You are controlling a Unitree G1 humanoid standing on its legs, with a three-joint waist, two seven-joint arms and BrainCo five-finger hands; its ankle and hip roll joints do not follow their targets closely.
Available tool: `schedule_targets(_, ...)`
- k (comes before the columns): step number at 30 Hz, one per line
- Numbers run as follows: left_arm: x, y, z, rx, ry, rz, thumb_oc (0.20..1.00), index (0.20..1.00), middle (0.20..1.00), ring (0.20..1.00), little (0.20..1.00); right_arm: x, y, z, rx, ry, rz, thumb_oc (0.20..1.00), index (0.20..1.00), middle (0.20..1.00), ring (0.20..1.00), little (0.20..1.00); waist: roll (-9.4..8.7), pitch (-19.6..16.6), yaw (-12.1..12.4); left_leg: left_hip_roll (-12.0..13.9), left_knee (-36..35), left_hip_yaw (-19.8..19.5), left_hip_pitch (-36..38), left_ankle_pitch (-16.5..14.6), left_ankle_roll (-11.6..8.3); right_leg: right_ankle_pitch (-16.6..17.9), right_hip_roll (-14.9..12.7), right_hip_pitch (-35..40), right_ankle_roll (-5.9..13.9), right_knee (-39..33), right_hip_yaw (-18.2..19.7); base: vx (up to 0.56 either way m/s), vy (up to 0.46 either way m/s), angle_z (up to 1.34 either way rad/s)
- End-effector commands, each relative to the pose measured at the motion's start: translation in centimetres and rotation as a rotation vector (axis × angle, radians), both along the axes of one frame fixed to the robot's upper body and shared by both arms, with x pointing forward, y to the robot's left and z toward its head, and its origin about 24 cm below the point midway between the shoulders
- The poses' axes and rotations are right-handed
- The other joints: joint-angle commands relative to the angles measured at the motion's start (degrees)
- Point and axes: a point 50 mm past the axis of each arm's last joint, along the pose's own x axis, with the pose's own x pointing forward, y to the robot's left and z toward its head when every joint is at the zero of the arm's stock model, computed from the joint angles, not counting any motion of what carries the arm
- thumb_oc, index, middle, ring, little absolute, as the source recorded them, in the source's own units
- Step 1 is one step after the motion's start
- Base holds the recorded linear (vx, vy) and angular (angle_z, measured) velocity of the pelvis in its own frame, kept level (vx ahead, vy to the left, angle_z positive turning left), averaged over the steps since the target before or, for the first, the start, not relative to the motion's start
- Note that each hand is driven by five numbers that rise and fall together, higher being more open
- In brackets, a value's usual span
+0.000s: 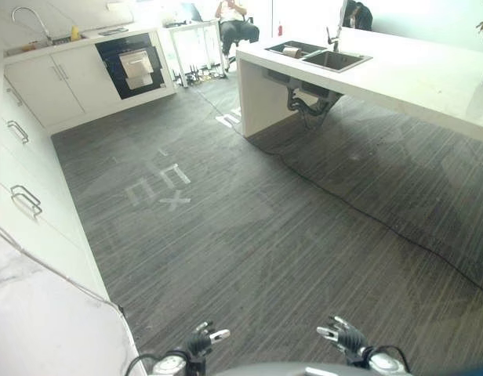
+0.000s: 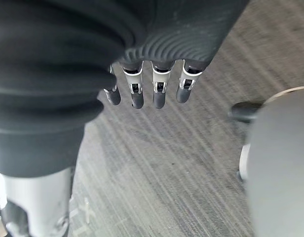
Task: Place the dishes in the dishwasher.
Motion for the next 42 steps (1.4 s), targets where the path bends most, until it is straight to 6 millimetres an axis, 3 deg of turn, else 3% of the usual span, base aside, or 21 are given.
schedule_targets(1, 5.3, -0.1, 2.2, -0.056, -0.201, 0.127, 1.000, 1.000, 1.000, 1.000, 1.000, 4.6, 1.5, 2.3, 0.111, -0.192, -0.002, 1.000, 1.000, 1.000, 1.000, 1.000, -2.48, 1.99, 0.21, -2.17, 6.89, 4.79, -0.85, -1.71, -0.06, 0.69, -1.12, 3.02, 1.77, 0.17, 1.52, -0.01, -0.164, 0.06)
schedule_targets(2, 6.3, -0.1, 2.8, -0.082, -0.242, 0.173, 1.000, 1.000, 1.000, 1.000, 1.000, 5.2, 1.4, 2.9, 0.121, -0.218, 0.015, 1.000, 1.000, 1.000, 1.000, 1.000, -3.29, 3.57, 0.05, -2.33, 15.82, 6.19, -4.54, -2.67, -0.14, 0.67, -1.84, 2.83, 0.79, 0.82, 1.74, -0.01, -0.165, 0.09)
schedule_targets(3, 7.0, -0.2, 3.3, -0.103, -0.271, 0.193, 1.000, 1.000, 1.000, 1.000, 1.000, 5.8, 1.4, 3.4, 0.123, -0.247, 0.025, 1.000, 1.000, 1.000, 1.000, 1.000, -3.60, 4.80, -0.10, -1.30, 22.82, 6.96, -8.22, -0.86, -1.04, 0.74, -1.92, 2.68, -0.17, 1.17, 1.69, 0.00, -0.140, 0.32)
schedule_targets(5, 7.9, -0.2, 4.1, -0.122, -0.318, 0.195, 1.000, 1.000, 1.000, 1.000, 1.000, 6.5, 1.3, 4.4, 0.128, -0.300, 0.019, 1.000, 1.000, 1.000, 1.000, 1.000, -3.51, 6.17, 0.13, -0.38, 26.56, 7.11, -12.59, 2.35, -2.21, 0.38, -1.36, 2.87, -0.91, 1.88, 2.19, 0.14, -0.051, 0.46)
schedule_targets(8, 8.5, -0.3, 5.2, -0.141, -0.373, 0.178, 1.000, 1.000, 1.000, 1.000, 1.000, 7.7, 1.5, 5.8, 0.127, -0.363, 0.014, 1.000, 1.000, 1.000, 1.000, 1.000, -2.43, 6.52, 1.42, 0.77, 16.05, 7.18, -14.28, 7.15, -3.92, -1.33, 0.36, 4.69, -0.59, 1.57, 3.39, 0.37, 0.085, 0.03)
schedule_targets(10, 8.6, -0.1, 5.9, -0.144, -0.403, 0.178, 1.000, 1.000, 1.000, 1.000, 1.000, 7.8, 1.4, 6.4, 0.102, -0.385, 0.023, 1.000, 1.000, 1.000, 1.000, 1.000, -1.65, 6.57, 3.31, 2.01, 5.29, 4.28, -16.46, 13.57, -5.82, -2.50, 1.13, 7.63, -0.27, 0.89, 4.00, 0.50, 0.176, 0.04)
schedule_targets(12, 8.4, 0.1, 6.2, -0.145, -0.426, 0.164, 1.000, 1.000, 1.000, 1.000, 1.000, 7.7, 0.9, 6.5, 0.095, -0.383, 0.015, 1.000, 1.000, 1.000, 1.000, 1.000, -1.29, 6.70, 4.05, 3.61, 3.06, 5.94, -17.90, 14.86, -6.67, -4.12, 0.58, 8.94, -0.27, 1.93, 3.07, 0.48, 0.250, -0.11)
schedule_targets(14, 8.2, 0.3, 6.1, -0.139, -0.432, 0.152, 1.000, 1.000, 1.000, 1.000, 1.000, 7.6, 0.7, 6.5, 0.093, -0.387, 0.017, 1.000, 1.000, 1.000, 1.000, 1.000, -1.18, 6.19, 4.08, 3.79, 2.86, 8.24, -17.05, 13.53, -5.91, -5.74, -0.06, 9.25, 0.05, 3.83, 2.55, 0.43, 0.257, -0.81)
schedule_targets(16, 7.7, 0.7, 5.9, -0.109, -0.424, 0.117, 1.000, 1.000, 1.000, 1.000, 1.000, 7.3, 0.9, 6.2, 0.116, -0.379, -0.003, 1.000, 1.000, 1.000, 1.000, 1.000, -2.00, 5.09, 4.62, 1.57, 3.24, 7.42, -15.61, 10.63, -2.96, -9.25, -0.60, 11.22, 0.96, 7.66, 3.66, 0.48, 0.255, -0.30)
schedule_targets(17, 7.7, 0.9, 5.9, -0.091, -0.421, 0.083, 1.000, 1.000, 1.000, 1.000, 1.000, 7.1, 1.2, 6.0, 0.123, -0.376, -0.017, 1.000, 1.000, 1.000, 1.000, 1.000, -2.58, 4.30, 4.54, 0.24, 2.75, 7.78, -14.60, 9.34, -1.26, -8.34, -0.98, 11.14, 1.85, 10.71, 3.29, 0.45, 0.282, -0.26)
schedule_targets(20, 8.7, 1.1, 6.5, -0.064, -0.427, -0.008, 1.000, 1.000, 1.000, 1.000, 1.000, 7.1, 2.2, 6.1, 0.128, -0.388, -0.043, 1.000, 1.000, 1.000, 1.000, 1.000, -2.59, 2.96, 2.95, -3.45, 1.66, 6.13, -11.58, 6.05, 3.15, 6.01, -0.38, 3.66, 8.54, 32.22, 7.56, 0.36, 0.282, -0.09)
schedule_targets(21, 9.0, 1.2, 6.7, -0.051, -0.426, -0.027, 1.000, 1.000, 1.000, 1.000, 1.000, 7.3, 2.5, 6.2, 0.127, -0.390, -0.049, 1.000, 1.000, 1.000, 1.000, 1.000, -1.42, 2.98, 2.64, -3.33, 1.22, 5.02, -10.05, 5.37, 3.79, 8.30, 0.14, -0.52, 9.84, 40.88, 6.57, 0.36, 0.243, 0.20)
schedule_targets(22, 9.0, 1.2, 6.7, -0.043, -0.425, -0.025, 1.000, 1.000, 1.000, 1.000, 1.000, 7.4, 2.6, 6.1, 0.132, -0.387, -0.060, 1.000, 1.000, 1.000, 1.000, 1.000, -1.02, 3.14, 2.08, -3.83, 0.80, 4.23, -8.53, 4.71, 4.05, 7.38, -0.52, -4.21, 9.40, 43.76, 5.43, 0.33, 0.187, 0.24)
schedule_targets(24, 9.0, 1.4, 6.8, -0.061, -0.435, 0.001, 1.000, 1.000, 1.000, 1.000, 1.000, 7.6, 2.6, 6.2, 0.130, -0.399, -0.059, 1.000, 1.000, 1.000, 1.000, 1.000, -0.06, 3.87, 0.22, -4.04, 0.13, 3.11, -5.37, 3.97, 3.94, 4.94, 0.81, -10.74, 7.47, 39.58, 4.44, 0.41, 0.058, 0.40)
schedule_targets(25, 9.4, 1.3, 7.2, -0.068, -0.442, -0.019, 1.000, 1.000, 1.000, 1.000, 1.000, 7.2, 2.1, 6.3, 0.120, -0.407, -0.066, 1.000, 1.000, 1.000, 1.000, 1.000, -0.56, 4.59, -1.67, -5.16, 0.08, 1.35, -2.93, 2.65, 3.65, 4.88, -0.50, -12.87, 6.54, 29.11, 3.58, 0.44, -0.037, 0.39)
schedule_targets(29, 10.0, 0.9, 7.7, -0.069, -0.456, -0.040, 1.000, 1.000, 1.000, 1.000, 1.000, 6.1, 0.5, 6.2, 0.122, -0.402, -0.077, 1.000, 1.000, 1.000, 1.000, 1.000, -0.83, 6.27, -5.16, -4.89, 0.08, -1.72, 3.82, -3.03, 3.13, 10.74, -6.94, -19.51, 8.21, 7.87, 0.86, 0.58, -0.164, 1.07)
schedule_targets(32, 9.5, 0.2, 7.3, -0.067, -0.458, -0.049, 1.000, 1.000, 1.000, 1.000, 1.000, 6.4, 0.9, 6.1, 0.133, -0.402, -0.085, 1.000, 1.000, 1.000, 1.000, 1.000, -1.54, 5.32, -4.97, -5.11, 2.24, -0.23, 6.28, -6.13, 2.95, 11.09, -7.09, -16.32, 7.87, 6.15, -0.48, 0.53, -0.250, 0.44)
schedule_targets(34, 9.0, -0.1, 6.7, -0.084, -0.442, -0.019, 1.000, 1.000, 1.000, 1.000, 1.000, 6.7, 0.9, 6.2, 0.124, -0.401, -0.086, 1.000, 1.000, 1.000, 1.000, 1.000, -1.42, 4.19, -5.71, -5.12, 5.95, 0.26, 7.36, -7.32, 2.72, 9.79, -5.39, -14.58, 5.83, 8.20, 1.08, 0.48, -0.230, -0.21)
schedule_targets(38, 8.7, -0.4, 6.7, -0.091, -0.454, 0.006, 1.000, 1.000, 1.000, 1.000, 1.000, 7.5, 0.4, 7.1, 0.092, -0.424, -0.013, 1.000, 1.000, 1.000, 1.000, 1.000, -1.66, 3.57, -4.97, -4.02, 29.09, 0.31, 1.44, 3.04, -2.29, 4.80, -2.10, -9.11, 0.46, 7.63, 1.55, 0.38, -0.242, -0.30)
schedule_targets(40, 8.8, -0.2, 7.0, -0.100, -0.452, 0.020, 1.000, 1.000, 1.000, 1.000, 1.000, 7.5, -0.1, 7.4, 0.075, -0.422, 0.002, 1.000, 1.000, 1.000, 1.000, 1.000, -2.93, 4.05, -4.06, -2.92, 39.76, 1.10, -5.18, 5.09, -3.18, 2.81, -2.05, -5.75, -1.38, 7.18, 1.92, 0.31, -0.196, -0.54)
schedule_targets(42, 8.9, -0.2, 7.2, -0.098, -0.457, -0.003, 1.000, 1.000, 1.000, 1.000, 1.000, 7.5, -0.3, 7.4, 0.077, -0.428, -0.009, 1.000, 1.000, 1.000, 1.000, 1.000, -3.28, 4.57, -2.86, -2.41, 39.59, 0.98, -9.71, 4.33, -2.49, 1.55, -1.78, -3.70, -1.73, 6.95, 2.42, 0.22, -0.093, -0.51)
